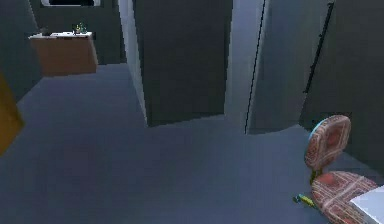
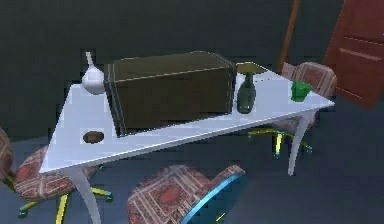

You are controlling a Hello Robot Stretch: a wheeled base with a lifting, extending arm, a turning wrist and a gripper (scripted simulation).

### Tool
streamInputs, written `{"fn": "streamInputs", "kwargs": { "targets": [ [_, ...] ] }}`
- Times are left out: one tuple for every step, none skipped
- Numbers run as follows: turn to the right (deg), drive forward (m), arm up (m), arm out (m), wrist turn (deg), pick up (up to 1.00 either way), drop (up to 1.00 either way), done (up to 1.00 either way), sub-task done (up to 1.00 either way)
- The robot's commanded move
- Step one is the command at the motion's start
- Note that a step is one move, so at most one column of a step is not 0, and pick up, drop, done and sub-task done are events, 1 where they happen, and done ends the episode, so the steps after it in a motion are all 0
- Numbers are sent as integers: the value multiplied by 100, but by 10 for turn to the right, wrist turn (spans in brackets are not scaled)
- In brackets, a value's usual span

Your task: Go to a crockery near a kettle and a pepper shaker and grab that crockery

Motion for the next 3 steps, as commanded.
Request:
{"fn": "streamInputs", "kwargs": {
  "targets": [
    [-210, 0, 0, 0, 0, 0, 0, 0, 0],
    [0, 100, 0, 0, 0, 0, 0, 0, 0],
    [0, 100, 0, 0, 0, 0, 0, 0, 0]
  ]
}}
